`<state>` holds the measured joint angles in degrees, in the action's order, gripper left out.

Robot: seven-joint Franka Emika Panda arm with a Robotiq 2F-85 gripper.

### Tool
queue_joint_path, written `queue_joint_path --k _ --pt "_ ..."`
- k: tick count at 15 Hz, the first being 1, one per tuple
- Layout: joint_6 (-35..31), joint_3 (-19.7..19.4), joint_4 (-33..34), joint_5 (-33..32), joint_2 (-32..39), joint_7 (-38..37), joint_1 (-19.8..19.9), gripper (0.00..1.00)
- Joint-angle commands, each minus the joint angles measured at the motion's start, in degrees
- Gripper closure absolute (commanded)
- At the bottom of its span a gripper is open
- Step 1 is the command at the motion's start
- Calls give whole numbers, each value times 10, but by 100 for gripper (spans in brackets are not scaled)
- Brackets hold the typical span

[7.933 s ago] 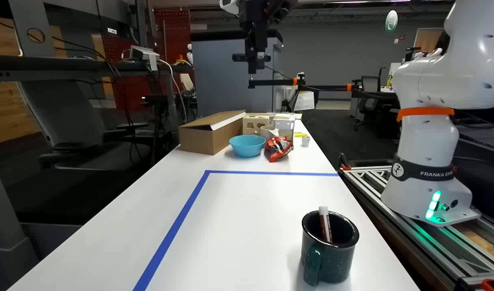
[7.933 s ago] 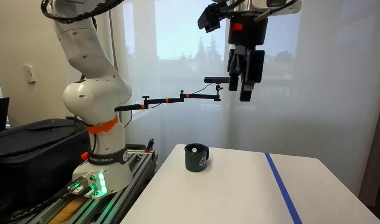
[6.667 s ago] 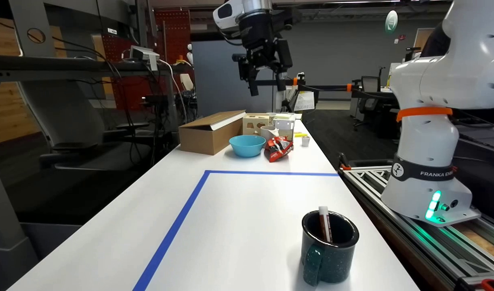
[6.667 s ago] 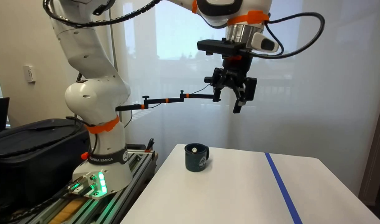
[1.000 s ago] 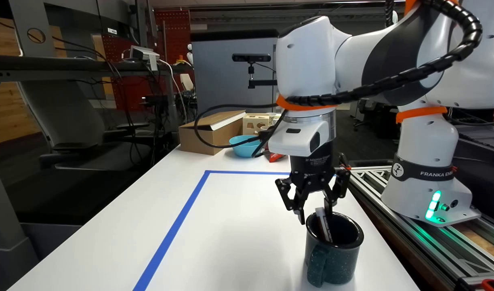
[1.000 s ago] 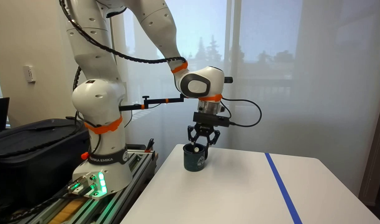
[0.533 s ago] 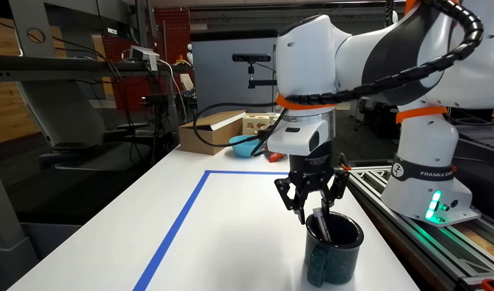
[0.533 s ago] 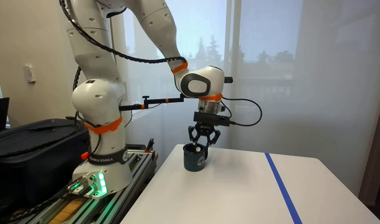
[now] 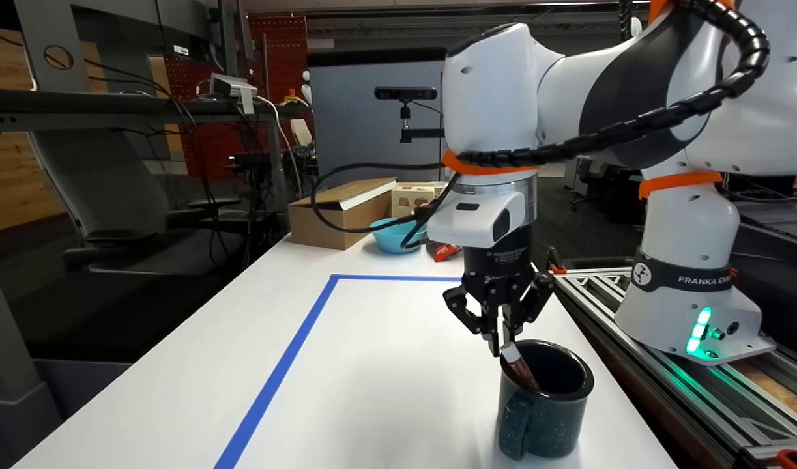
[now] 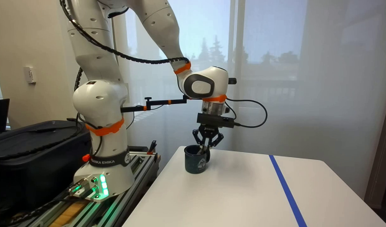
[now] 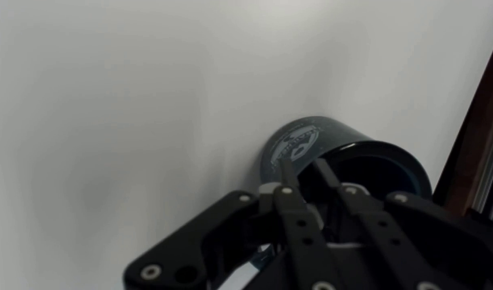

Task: Remove the marker from the cup

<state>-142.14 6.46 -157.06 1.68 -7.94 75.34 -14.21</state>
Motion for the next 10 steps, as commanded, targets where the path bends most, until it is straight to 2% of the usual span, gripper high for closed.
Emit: queue_joint_path --k 1,2,3,7,8,10 --pt "1 8 -6 -11 -16 -12 3 80" --pt "1 8 -7 -9 -17 -11 2 64" --pt "2 9 -6 -9 -18 -10 1 60" --pt "4 14 -6 -7 -20 -11 -2 31" --pt "4 15 -6 -5 -20 -11 -3 27" --pt "5 19 -6 0 -21 -10 -7 25"
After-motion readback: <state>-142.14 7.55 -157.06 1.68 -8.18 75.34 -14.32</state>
